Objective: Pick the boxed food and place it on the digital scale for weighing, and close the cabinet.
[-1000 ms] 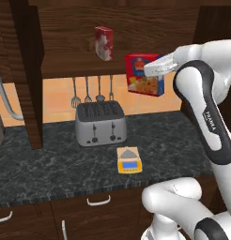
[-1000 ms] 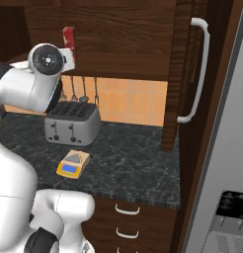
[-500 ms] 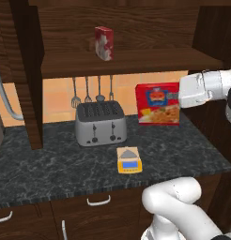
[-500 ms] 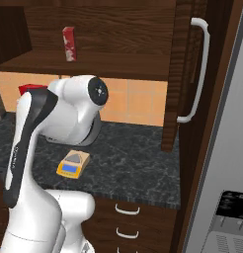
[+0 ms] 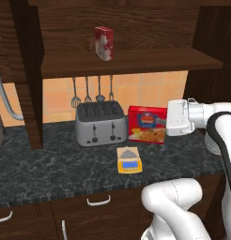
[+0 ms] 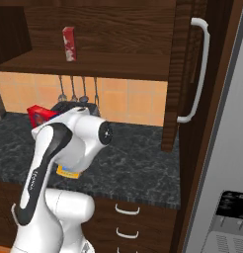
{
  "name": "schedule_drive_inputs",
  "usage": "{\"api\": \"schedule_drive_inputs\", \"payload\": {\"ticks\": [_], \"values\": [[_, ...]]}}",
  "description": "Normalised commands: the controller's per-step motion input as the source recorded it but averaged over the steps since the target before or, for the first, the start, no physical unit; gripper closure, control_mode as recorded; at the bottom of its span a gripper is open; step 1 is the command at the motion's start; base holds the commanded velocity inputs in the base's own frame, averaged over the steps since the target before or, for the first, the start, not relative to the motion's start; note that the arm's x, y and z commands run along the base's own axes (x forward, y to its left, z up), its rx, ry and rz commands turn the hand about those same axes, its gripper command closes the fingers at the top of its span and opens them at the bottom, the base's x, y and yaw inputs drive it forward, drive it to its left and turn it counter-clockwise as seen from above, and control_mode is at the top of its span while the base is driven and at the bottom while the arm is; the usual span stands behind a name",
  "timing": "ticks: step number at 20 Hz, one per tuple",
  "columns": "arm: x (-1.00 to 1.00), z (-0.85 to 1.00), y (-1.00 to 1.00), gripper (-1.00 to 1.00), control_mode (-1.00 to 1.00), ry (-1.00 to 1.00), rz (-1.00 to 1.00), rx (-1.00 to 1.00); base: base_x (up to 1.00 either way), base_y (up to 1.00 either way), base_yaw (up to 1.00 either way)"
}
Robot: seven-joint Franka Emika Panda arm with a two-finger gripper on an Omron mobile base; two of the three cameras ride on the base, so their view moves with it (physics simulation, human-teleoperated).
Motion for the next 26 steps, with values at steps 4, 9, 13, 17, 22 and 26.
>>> {"api": "schedule_drive_inputs", "payload": {"ticks": [4, 9, 13, 17, 22, 26], "values": [[0.32, -0.46, -0.47, 1.00, -1.00, 0.04, 0.23, 0.15, 0.00, 0.00, 0.00], [0.50, -0.32, -0.22, 1.00, -1.00, 0.05, 0.29, 0.13, 0.00, 0.00, 0.00], [0.64, -0.25, 0.00, 1.00, -1.00, 0.16, 0.14, 0.02, 0.00, 0.00, 0.00], [0.47, -0.11, 0.02, 1.00, -1.00, 0.08, 0.00, 0.00, 0.00, 0.00, 0.00], [0.21, -0.38, 0.12, 1.00, -1.00, -0.11, 0.00, -0.09, 0.00, 0.00, 0.00], [0.10, -0.25, 0.12, 1.00, -1.00, -0.01, 0.00, -0.11, 0.00, 0.00, 0.00]]}}
